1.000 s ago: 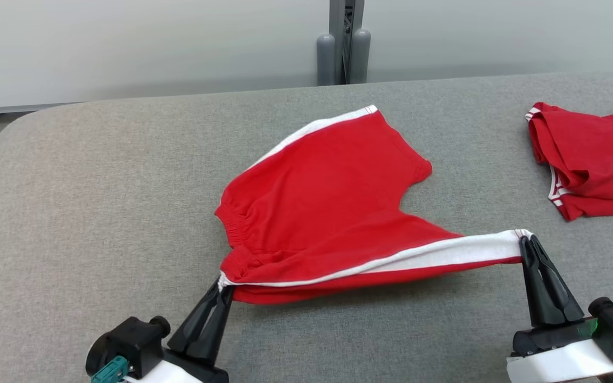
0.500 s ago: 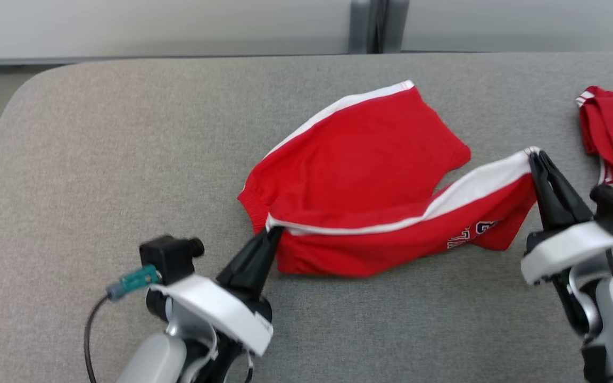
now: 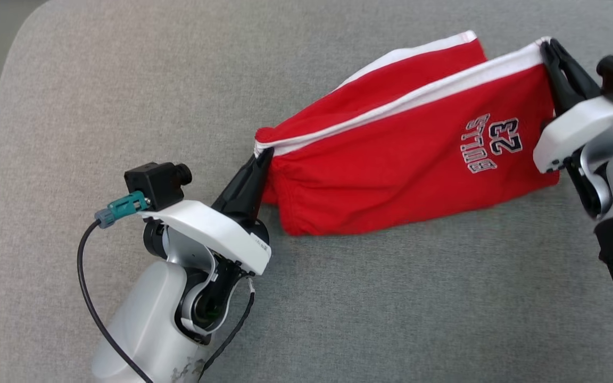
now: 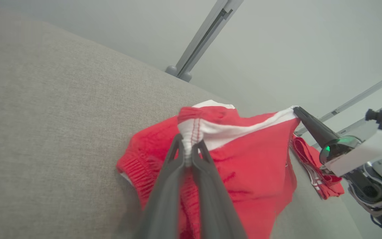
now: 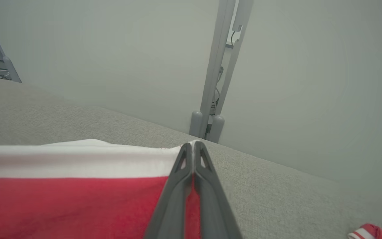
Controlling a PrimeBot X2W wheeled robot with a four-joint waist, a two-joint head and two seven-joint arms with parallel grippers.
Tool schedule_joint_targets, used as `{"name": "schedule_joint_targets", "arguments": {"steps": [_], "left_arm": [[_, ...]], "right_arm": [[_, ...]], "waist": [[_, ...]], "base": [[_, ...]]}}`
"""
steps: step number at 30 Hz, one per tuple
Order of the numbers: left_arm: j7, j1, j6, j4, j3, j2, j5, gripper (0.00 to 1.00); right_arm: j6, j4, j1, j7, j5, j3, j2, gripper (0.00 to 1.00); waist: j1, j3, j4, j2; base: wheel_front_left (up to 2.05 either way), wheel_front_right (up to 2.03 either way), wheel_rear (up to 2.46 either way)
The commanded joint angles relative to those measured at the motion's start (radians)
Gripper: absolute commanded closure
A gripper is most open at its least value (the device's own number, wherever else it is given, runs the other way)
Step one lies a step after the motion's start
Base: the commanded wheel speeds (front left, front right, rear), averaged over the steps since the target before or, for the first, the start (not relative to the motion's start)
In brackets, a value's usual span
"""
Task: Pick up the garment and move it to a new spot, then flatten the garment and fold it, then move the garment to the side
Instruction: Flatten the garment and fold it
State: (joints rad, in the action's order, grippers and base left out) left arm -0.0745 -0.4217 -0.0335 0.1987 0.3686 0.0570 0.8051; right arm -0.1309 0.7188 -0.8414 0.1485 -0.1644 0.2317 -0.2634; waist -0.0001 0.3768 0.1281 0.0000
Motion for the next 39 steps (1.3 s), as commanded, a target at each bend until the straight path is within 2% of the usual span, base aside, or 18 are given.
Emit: {"name": "schedule_joint_targets", "arguments": {"steps": [1, 15, 23, 29, 30, 32, 33, 34, 35, 36, 37, 39], "left_arm": [[0.009, -0.019, 0.002, 0.007, -0.003, 0.004, 0.005, 1.00], [0.075, -0.164, 0.002, 0.127, 0.055, -0.004, 0.053, 1.00], [0.096, -0.219, 0.008, 0.184, 0.094, -0.004, 0.062, 1.00], [0.102, -0.241, 0.016, 0.206, 0.121, -0.004, 0.079, 1.00], [0.104, -0.244, 0.015, 0.211, 0.125, -0.004, 0.080, 1.00], [0.097, -0.251, 0.013, 0.220, 0.135, -0.004, 0.084, 1.00], [0.095, -0.249, 0.013, 0.225, 0.138, -0.004, 0.086, 0.85], [0.095, -0.249, 0.015, 0.230, 0.141, -0.004, 0.086, 0.64], [0.096, -0.248, 0.016, 0.235, 0.142, -0.004, 0.086, 0.53], [0.102, -0.248, 0.021, 0.240, 0.143, -0.002, 0.079, 0.33], [0.105, -0.249, 0.025, 0.248, 0.146, 0.005, 0.067, 0.02], [0.113, -0.246, 0.032, 0.262, 0.148, 0.008, 0.060, 0.00]], "right_arm": [[0.000, 0.021, -0.024, 0.014, 0.011, 0.005, -0.008, 1.00], [0.001, 0.342, -0.325, 0.104, 0.054, 0.144, -0.010, 1.00], [0.000, 0.449, -0.380, 0.114, 0.058, 0.197, 0.001, 1.00], [0.000, 0.492, -0.393, 0.118, 0.050, 0.201, -0.008, 1.00], [0.001, 0.498, -0.395, 0.119, 0.050, 0.200, -0.008, 0.94], [0.000, 0.507, -0.397, 0.120, 0.051, 0.199, -0.008, 0.70], [0.001, 0.509, -0.395, 0.120, 0.052, 0.197, -0.008, 0.57], [0.001, 0.509, -0.395, 0.120, 0.050, 0.189, -0.009, 0.24], [0.001, 0.510, -0.390, 0.119, 0.048, 0.182, -0.005, 0.00], [0.000, 0.508, -0.385, 0.120, 0.048, 0.179, 0.000, 0.00], [0.000, 0.500, -0.379, 0.120, 0.049, 0.174, 0.002, 0.00], [0.000, 0.490, -0.364, 0.119, 0.049, 0.159, 0.005, 0.00]], "waist": [[0.0001, 0.022, 0.018, 0.0000], [0.0001, 0.109, 0.075, 0.0000], [0.0001, 0.128, 0.096, 0.0000], [0.0001, 0.132, 0.106, 0.0000], [0.0001, 0.131, 0.107, 0.0000], [0.0001, 0.130, 0.108, 0.0000], [0.0001, 0.128, 0.107, 0.0000], [0.0001, 0.125, 0.105, 0.0000], [0.0001, 0.121, 0.104, 0.0000], [0.0001, 0.116, 0.102, 0.0000], [0.0001, 0.110, 0.099, 0.0000], [0.0001, 0.096, 0.091, 0.0000]], "base": [[0.00, 0.00, 0.00], [0.00, 0.00, 0.00], [0.00, 0.00, 0.00], [0.00, 0.00, 0.00], [0.00, 0.00, 0.00], [0.00, 0.00, 0.00], [0.00, 0.00, 0.00], [0.00, 0.00, 0.00], [0.00, 0.00, 0.00], [0.00, 0.00, 0.00], [0.00, 0.00, 0.00], [0.00, 0.00, 0.00]]}}
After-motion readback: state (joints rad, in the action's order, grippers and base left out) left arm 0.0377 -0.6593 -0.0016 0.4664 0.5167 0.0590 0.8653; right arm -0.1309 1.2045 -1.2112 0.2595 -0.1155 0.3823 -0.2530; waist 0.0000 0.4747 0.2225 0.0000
